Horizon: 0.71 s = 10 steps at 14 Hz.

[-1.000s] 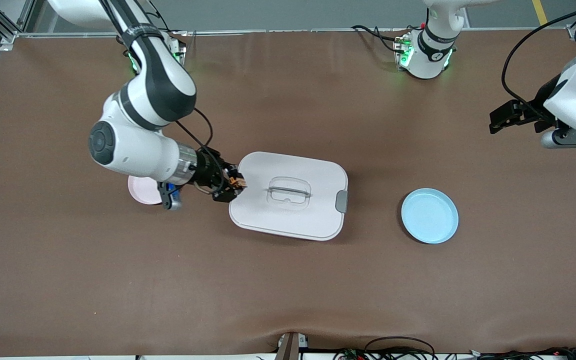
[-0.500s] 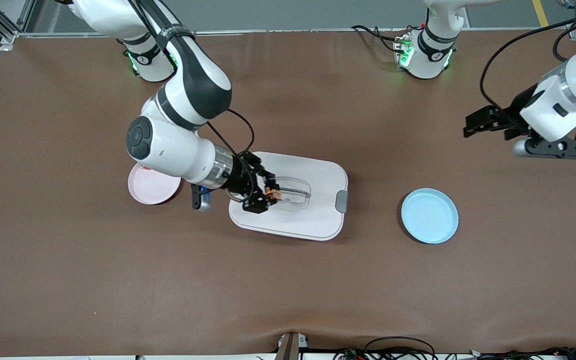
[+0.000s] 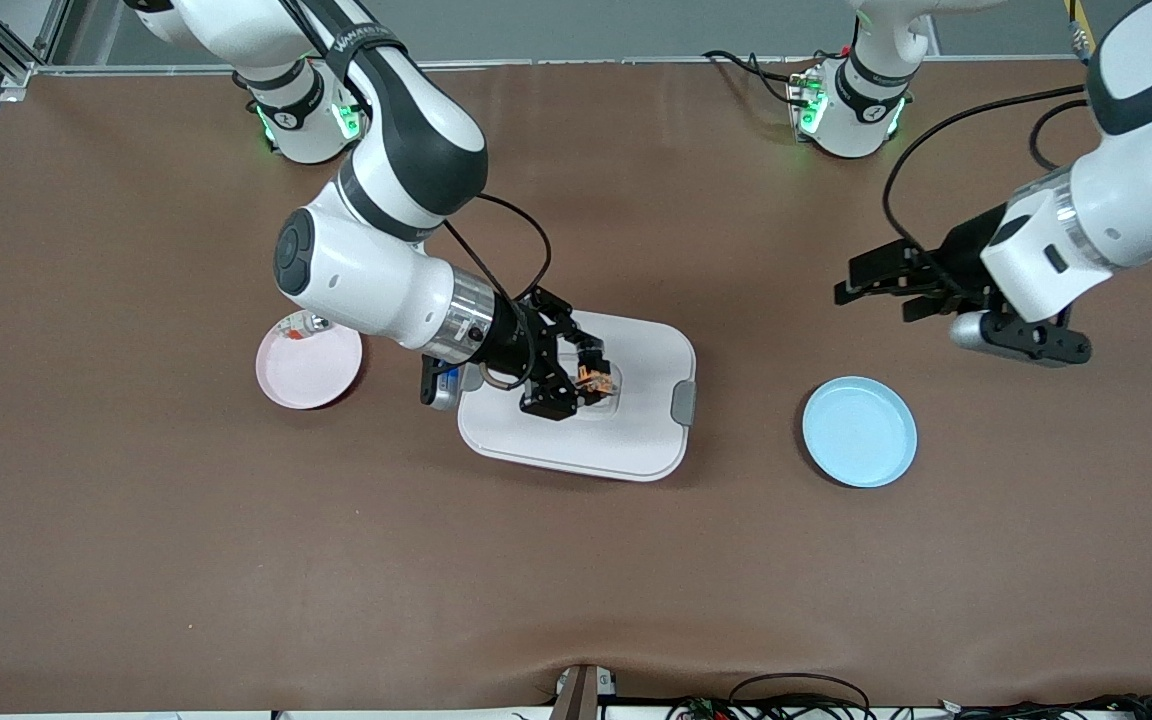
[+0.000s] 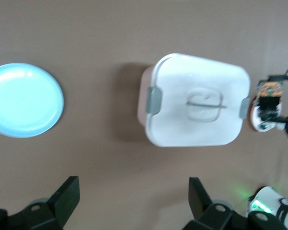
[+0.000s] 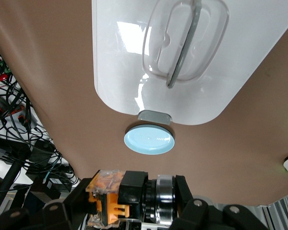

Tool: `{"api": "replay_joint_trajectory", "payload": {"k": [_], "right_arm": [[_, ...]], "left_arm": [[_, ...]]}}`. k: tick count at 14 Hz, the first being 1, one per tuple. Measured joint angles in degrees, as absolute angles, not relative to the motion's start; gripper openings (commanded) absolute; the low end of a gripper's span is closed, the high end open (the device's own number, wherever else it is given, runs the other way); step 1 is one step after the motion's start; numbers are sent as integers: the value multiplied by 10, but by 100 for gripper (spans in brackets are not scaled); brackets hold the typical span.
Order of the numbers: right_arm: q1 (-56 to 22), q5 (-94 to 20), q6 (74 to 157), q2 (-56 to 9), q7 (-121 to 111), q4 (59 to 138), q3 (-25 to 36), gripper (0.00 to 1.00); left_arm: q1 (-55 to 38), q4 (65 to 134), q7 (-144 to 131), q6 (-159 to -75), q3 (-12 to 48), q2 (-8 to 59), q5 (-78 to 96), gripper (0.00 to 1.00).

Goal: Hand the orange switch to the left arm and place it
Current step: 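Carry the switch over the box while the left gripper reaches toward it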

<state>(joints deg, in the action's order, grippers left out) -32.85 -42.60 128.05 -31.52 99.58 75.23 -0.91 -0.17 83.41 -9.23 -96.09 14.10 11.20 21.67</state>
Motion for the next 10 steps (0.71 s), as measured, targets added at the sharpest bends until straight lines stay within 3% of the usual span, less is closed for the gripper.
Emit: {"api": "replay_joint_trajectory", "payload": {"k": [10], "right_arm": [[-333, -428, 1306, -331, 1054, 733, -9, 0]], "left_arm": [[-123, 828, -196, -1130, 144, 169, 218, 99]]}}
